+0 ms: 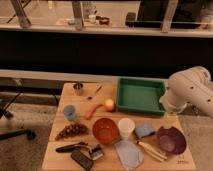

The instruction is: Place grapes in red bowl

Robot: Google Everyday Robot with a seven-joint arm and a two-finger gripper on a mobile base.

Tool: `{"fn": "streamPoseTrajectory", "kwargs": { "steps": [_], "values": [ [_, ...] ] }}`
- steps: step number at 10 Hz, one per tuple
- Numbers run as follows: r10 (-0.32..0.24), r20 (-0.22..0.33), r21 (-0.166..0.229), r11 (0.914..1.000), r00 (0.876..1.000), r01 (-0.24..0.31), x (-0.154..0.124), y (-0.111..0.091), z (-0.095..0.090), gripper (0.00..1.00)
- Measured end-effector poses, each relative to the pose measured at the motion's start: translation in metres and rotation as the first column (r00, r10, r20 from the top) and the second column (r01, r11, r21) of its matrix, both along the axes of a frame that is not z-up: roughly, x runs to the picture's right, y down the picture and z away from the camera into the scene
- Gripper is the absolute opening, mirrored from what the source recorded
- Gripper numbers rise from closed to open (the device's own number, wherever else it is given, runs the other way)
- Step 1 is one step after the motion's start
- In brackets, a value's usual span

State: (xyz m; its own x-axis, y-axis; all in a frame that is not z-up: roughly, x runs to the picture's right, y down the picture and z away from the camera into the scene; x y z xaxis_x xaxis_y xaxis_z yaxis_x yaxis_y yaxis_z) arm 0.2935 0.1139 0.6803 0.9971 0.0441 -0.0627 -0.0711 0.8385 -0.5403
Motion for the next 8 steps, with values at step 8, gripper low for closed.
{"fn": "streamPoseTrajectory", "kwargs": {
  "steps": [8],
  "values": [
    [-0.083,0.075,0.031,0.9963,0.994,0.080,-0.018,-0.011,-0.020,0.80]
  ]
}}
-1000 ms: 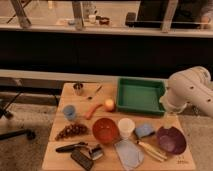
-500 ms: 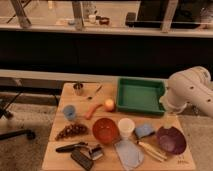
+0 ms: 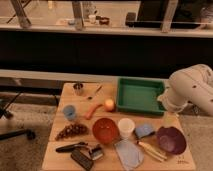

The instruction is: Place grapes in red bowl

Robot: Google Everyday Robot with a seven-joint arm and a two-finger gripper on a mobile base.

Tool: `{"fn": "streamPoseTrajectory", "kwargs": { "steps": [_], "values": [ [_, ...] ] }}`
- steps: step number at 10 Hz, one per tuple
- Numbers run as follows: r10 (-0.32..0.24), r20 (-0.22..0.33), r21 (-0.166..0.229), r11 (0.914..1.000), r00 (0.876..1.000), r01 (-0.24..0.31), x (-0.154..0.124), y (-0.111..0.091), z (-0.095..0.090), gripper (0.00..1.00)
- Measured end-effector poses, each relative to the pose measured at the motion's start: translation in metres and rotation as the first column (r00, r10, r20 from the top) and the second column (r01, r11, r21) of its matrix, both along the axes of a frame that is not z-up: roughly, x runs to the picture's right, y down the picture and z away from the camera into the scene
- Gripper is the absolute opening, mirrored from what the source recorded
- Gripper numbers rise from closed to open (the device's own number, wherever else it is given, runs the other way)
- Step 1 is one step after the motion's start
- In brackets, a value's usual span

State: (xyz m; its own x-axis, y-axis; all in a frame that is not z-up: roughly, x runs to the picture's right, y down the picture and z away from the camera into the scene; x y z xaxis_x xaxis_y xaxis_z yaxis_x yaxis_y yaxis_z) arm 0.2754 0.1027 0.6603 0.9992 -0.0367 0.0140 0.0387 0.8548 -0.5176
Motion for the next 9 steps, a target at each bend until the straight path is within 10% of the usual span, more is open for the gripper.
{"fn": "streamPoseTrajectory", "kwargs": {
  "steps": [9],
  "values": [
    [-0.200,0.165,0.013,0.9796,0.966,0.201,-0.082,0.008,-0.029,0.80]
  ]
}}
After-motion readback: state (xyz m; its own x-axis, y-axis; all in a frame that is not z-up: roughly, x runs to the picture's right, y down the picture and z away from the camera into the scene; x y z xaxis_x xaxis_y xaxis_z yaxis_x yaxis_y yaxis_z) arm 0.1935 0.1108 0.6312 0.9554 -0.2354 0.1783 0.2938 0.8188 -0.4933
